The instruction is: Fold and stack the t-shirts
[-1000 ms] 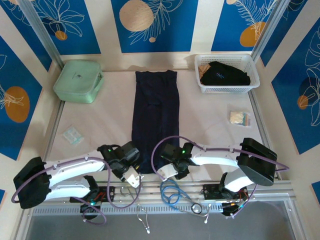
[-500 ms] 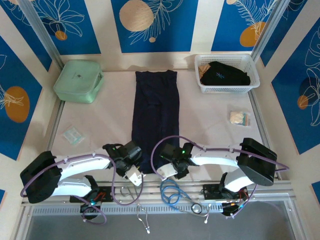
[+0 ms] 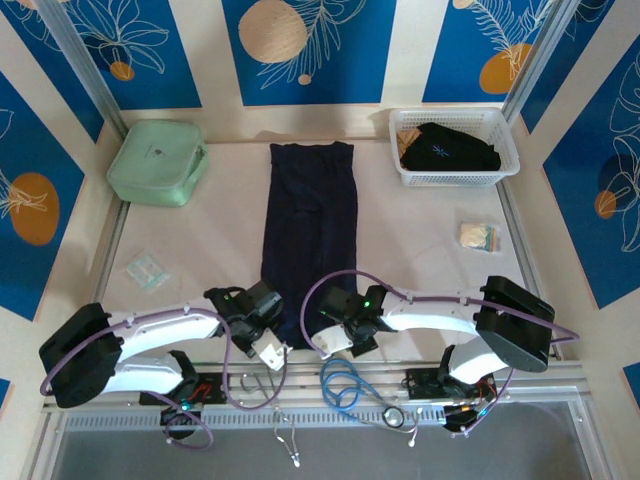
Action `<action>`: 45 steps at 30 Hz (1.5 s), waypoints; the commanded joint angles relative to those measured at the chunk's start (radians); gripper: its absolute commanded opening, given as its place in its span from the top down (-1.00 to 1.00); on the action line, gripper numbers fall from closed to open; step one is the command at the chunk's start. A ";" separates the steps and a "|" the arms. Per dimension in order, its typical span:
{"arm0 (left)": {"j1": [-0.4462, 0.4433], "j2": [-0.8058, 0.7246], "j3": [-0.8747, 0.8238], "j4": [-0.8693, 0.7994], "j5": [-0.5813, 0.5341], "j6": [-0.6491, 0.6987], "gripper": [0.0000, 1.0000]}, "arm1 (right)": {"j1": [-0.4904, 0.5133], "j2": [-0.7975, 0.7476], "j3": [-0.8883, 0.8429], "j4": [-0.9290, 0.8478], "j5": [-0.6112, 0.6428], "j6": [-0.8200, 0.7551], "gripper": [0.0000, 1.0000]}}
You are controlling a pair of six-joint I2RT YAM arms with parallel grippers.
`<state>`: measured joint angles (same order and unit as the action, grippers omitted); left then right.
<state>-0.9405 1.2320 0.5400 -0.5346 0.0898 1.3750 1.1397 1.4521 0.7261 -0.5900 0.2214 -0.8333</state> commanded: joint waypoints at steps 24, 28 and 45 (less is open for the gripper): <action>-0.002 -0.242 0.175 -0.227 -0.117 -0.076 1.00 | -0.052 -0.428 0.064 -0.204 -0.011 0.081 1.00; 0.108 -0.198 0.276 -0.187 -0.108 -0.027 1.00 | -0.207 -0.396 0.148 -0.187 -0.048 0.003 1.00; 0.443 0.191 0.602 0.113 0.017 0.031 1.00 | -0.659 -0.046 0.476 -0.068 -0.226 -0.176 1.00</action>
<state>-0.5331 1.3823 1.0859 -0.5014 0.0601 1.3949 0.5117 1.3598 1.1591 -0.6975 0.0444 -0.9760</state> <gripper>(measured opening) 0.063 0.049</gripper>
